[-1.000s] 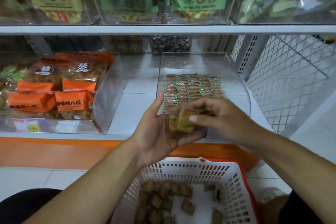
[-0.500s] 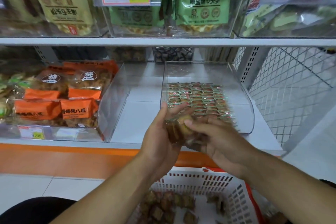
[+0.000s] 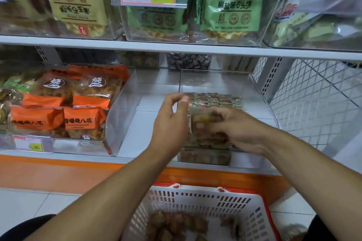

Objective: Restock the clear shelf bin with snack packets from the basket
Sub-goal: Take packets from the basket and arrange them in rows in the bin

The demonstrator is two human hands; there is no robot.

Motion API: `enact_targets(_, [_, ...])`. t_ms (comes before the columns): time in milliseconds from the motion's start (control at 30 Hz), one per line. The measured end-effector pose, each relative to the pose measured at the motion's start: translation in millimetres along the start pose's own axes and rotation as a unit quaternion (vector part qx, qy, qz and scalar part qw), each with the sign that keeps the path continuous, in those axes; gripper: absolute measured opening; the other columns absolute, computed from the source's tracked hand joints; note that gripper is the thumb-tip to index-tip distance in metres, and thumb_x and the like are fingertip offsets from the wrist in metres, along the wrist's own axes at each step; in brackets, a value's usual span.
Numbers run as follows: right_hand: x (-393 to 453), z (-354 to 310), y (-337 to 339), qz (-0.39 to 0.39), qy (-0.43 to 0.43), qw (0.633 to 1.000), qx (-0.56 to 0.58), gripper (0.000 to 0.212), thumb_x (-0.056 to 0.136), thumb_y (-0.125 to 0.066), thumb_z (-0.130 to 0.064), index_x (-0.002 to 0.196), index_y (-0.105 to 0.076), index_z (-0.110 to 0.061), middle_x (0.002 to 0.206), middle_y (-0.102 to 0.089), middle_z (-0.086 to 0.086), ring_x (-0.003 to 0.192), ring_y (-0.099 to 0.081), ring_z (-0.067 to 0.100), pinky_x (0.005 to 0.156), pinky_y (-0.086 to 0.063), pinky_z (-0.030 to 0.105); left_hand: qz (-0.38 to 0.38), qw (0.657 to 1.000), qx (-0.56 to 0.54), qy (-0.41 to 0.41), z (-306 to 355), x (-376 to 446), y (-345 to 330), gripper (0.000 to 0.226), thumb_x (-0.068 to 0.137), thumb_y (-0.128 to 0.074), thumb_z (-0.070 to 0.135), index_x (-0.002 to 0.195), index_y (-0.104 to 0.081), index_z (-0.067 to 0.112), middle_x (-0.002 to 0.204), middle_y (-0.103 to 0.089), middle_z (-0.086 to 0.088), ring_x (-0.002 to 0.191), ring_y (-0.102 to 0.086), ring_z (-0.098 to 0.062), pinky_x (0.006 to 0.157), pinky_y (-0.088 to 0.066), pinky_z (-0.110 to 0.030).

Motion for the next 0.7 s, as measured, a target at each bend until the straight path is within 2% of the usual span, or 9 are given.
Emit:
enact_targets(33, [18,-1,12,0.059,0.011,0.998,-0.027,0.037,0.079,-0.083,-0.005,0.113,-0.068,-0.006,0.100,-0.079,0.002,0.098,-0.074,0.018,0.084,-0.057,0.024,-0.008,1.000,0.014,0.013,-3,6,-1,0.024,0.106,-0.049,0.036,0.129,-0.055,0.033,0.109,-0.059,0.021,0.067,-0.048,0.034,0.052,-0.036,0.005])
enact_targets(100, [54,-1,34,0.170,0.026,0.982,-0.082,0.031,0.075,-0.087,-0.008,0.097,-0.067,-0.006,0.074,-0.075,-0.011,0.071,-0.071,0.004,0.063,-0.053,0.013,-0.052,0.997,0.026,0.045,-10,10,-7,0.024,0.105,-0.054,0.026,0.126,-0.051,0.038,0.093,-0.052,0.025,0.061,-0.051,0.028,0.046,-0.035,0.004])
enact_targets(133, [74,2,43,0.205,0.023,0.974,-0.096,0.031,0.073,-0.089,-0.010,0.094,-0.067,-0.005,0.072,-0.073,-0.012,0.068,-0.068,0.004,0.063,-0.055,0.018,-0.077,0.996,0.033,0.040,-10,10,-11,0.023,0.104,-0.055,0.022,0.112,-0.051,0.042,0.083,-0.052,0.031,0.061,-0.053,0.026,0.046,-0.036,0.004])
enact_targets(233, [127,12,54,0.254,-0.010,0.963,-0.085,0.036,0.075,-0.089,-0.016,0.106,-0.073,-0.009,0.099,-0.076,0.003,0.091,-0.072,0.020,0.091,-0.059,0.038,-0.117,0.992,0.051,-0.001,-11,10,-19,0.040,0.102,-0.058,0.013,0.082,-0.044,0.045,0.060,-0.052,0.050,0.063,-0.042,0.041,0.048,-0.034,0.007])
enact_targets(333, [163,9,52,0.261,-0.006,0.959,-0.108,0.035,0.078,-0.086,-0.019,0.111,-0.075,-0.014,0.106,-0.076,0.005,0.091,-0.071,0.022,0.092,-0.058,0.036,-0.119,0.989,0.085,-0.017,-11,12,-19,0.047,0.100,-0.060,0.012,0.081,-0.044,0.053,0.063,-0.041,0.063,0.067,-0.037,0.044,0.050,-0.032,0.009])
enact_targets(400, [178,7,47,0.256,-0.008,0.956,-0.147,0.041,0.082,-0.082,-0.016,0.121,-0.069,-0.013,0.116,-0.073,0.005,0.090,-0.067,0.018,0.085,-0.056,0.027,-0.115,0.989,0.093,-0.018,-15,14,-18,0.051,0.099,-0.062,0.013,0.085,-0.048,0.061,0.075,-0.054,0.049,0.072,-0.042,0.041,0.052,-0.035,0.008])
enact_targets(500, [186,7,46,0.274,-0.015,0.943,-0.189,0.058,0.086,-0.076,-0.007,0.136,-0.047,-0.017,0.123,-0.066,0.009,0.100,-0.063,0.023,0.082,-0.055,0.031,-0.126,0.985,0.116,0.001,-22,13,-17,0.045,0.099,-0.062,0.023,0.097,-0.035,0.059,0.106,-0.036,0.031,0.082,-0.045,0.025,0.055,-0.039,-0.001])
enact_targets(600, [181,2,50,0.300,0.016,0.934,-0.194,0.064,0.085,-0.076,-0.003,0.137,-0.042,-0.016,0.124,-0.063,0.009,0.110,-0.061,0.027,0.093,-0.055,0.036,-0.135,0.983,0.128,-0.006,-23,12,-19,0.048,0.099,-0.061,0.024,0.097,-0.031,0.062,0.112,-0.029,0.029,0.083,-0.037,0.036,0.061,-0.034,-0.001])
enact_targets(700, [174,-7,50,0.340,0.065,0.905,-0.248,0.049,0.086,-0.072,-0.002,0.129,-0.053,-0.013,0.125,-0.064,0.011,0.110,-0.063,0.028,0.091,-0.055,0.036,-0.144,0.980,0.140,-0.015,-23,9,-19,0.048,0.099,-0.060,0.022,0.098,-0.032,0.061,0.108,-0.030,0.031,0.085,-0.028,0.045,0.059,-0.038,0.004])
Point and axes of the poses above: each hand's wrist, its own x-axis towards the middle knuckle, its own y-axis out of the back of the hand, z = x × y, the point moved 6 cm from there along x, towards the middle knuckle
